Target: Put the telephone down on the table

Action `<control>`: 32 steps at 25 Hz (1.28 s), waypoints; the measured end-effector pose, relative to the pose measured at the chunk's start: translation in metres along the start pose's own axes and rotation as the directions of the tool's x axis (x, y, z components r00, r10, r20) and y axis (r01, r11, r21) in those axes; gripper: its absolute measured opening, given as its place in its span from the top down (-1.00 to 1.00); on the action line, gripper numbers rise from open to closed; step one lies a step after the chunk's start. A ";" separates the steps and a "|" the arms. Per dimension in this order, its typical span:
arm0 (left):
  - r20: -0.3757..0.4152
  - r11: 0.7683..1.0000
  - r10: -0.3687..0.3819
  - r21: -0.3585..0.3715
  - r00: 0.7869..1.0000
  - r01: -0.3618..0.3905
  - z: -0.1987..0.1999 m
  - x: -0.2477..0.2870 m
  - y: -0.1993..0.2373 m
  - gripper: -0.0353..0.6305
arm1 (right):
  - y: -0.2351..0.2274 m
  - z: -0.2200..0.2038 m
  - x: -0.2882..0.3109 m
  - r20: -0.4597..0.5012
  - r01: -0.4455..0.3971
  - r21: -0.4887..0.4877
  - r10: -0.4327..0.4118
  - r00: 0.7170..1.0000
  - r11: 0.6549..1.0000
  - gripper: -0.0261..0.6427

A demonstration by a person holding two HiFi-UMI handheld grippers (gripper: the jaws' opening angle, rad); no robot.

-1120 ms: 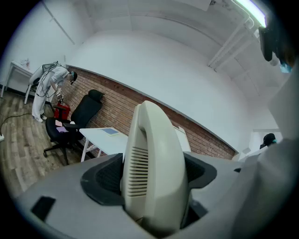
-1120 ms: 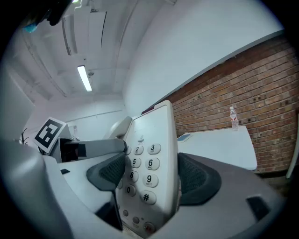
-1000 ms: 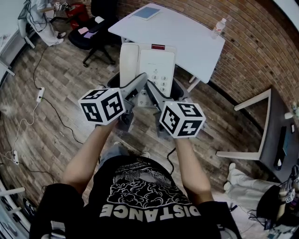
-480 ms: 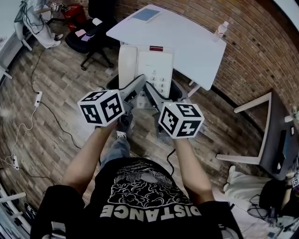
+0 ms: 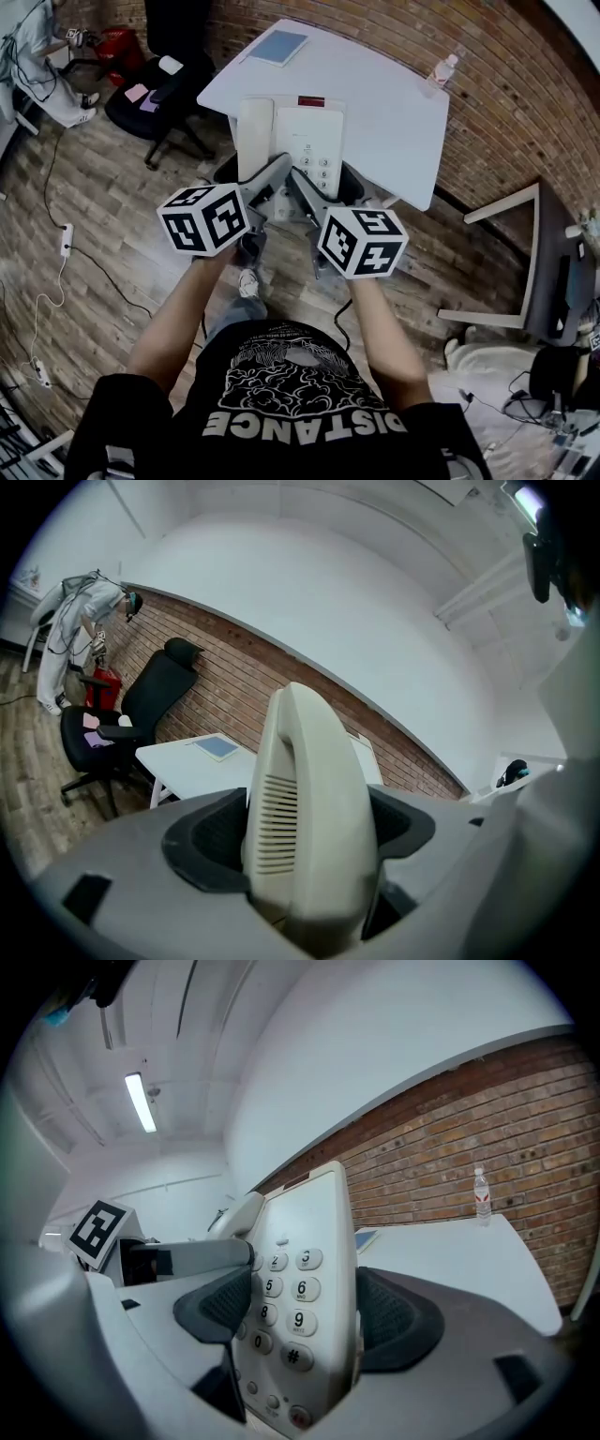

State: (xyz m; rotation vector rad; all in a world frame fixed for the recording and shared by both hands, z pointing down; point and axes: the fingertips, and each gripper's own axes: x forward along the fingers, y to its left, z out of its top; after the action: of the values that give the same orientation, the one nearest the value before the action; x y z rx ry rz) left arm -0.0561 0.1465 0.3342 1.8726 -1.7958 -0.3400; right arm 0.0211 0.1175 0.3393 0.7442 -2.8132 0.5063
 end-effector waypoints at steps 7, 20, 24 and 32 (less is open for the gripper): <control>-0.046 0.997 -0.077 -0.005 0.996 0.077 0.041 0.036 0.043 -0.24 | -0.001 0.025 0.059 0.013 0.088 0.013 -0.088 0.996 0.996 -0.11; -0.131 0.983 -0.184 -0.016 0.974 0.184 0.062 0.092 0.090 -0.24 | -0.021 0.033 0.120 0.027 0.218 0.055 -0.220 0.975 0.974 -0.11; -0.155 0.976 -0.218 -0.017 0.964 0.218 0.061 0.112 0.089 -0.24 | -0.037 0.036 0.125 0.034 0.256 0.068 -0.258 0.965 0.964 -0.11; -0.206 0.962 -0.265 0.004 0.942 0.272 0.056 0.159 0.077 -0.24 | -0.080 0.042 0.130 0.067 0.315 0.114 -0.324 0.944 0.942 -0.11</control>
State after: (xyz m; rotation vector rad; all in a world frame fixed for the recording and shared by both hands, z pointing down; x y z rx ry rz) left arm -0.1368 -0.0197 0.3548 2.0976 -1.4214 -0.2063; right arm -0.0534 -0.0211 0.3569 1.2446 -2.6773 0.5735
